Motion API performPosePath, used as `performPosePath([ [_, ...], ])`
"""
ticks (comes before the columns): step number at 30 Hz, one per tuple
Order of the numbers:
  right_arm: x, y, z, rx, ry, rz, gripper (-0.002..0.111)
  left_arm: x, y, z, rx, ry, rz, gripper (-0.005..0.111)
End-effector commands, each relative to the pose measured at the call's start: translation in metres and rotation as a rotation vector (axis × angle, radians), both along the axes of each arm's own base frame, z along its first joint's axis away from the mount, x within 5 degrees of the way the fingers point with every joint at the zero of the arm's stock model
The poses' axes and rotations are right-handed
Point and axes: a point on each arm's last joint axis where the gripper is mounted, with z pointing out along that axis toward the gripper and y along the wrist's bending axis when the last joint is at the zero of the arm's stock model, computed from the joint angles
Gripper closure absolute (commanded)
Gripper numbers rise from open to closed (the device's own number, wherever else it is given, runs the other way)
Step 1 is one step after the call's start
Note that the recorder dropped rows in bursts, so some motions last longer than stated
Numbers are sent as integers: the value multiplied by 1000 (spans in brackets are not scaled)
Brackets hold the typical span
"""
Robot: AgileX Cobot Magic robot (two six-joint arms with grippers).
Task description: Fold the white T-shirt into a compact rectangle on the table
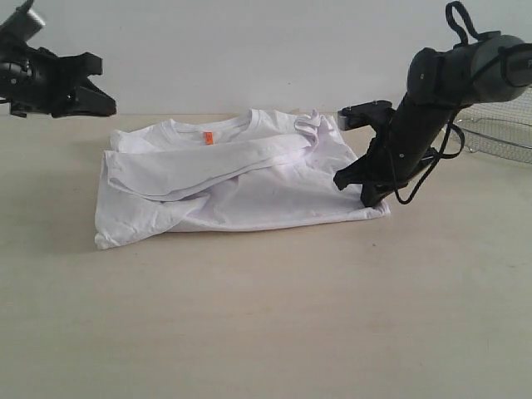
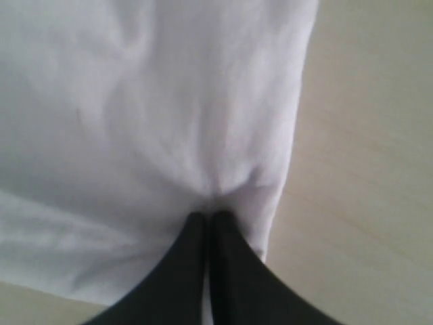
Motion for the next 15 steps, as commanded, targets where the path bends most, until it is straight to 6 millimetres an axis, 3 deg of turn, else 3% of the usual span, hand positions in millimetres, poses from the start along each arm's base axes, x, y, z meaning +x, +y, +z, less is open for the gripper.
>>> performPosePath([
  [1, -2, -2, -2, -15, 19, 18, 109, -29, -35, -7, -16, 155, -256, 102],
  [9, -2, -2, -2, -15, 21, 18, 109, -56, -72, -52, 86, 251, -275, 102],
  [15, -4, -2, -3, -15, 43, 26, 109, -53, -69, -87, 177, 249, -132, 102],
])
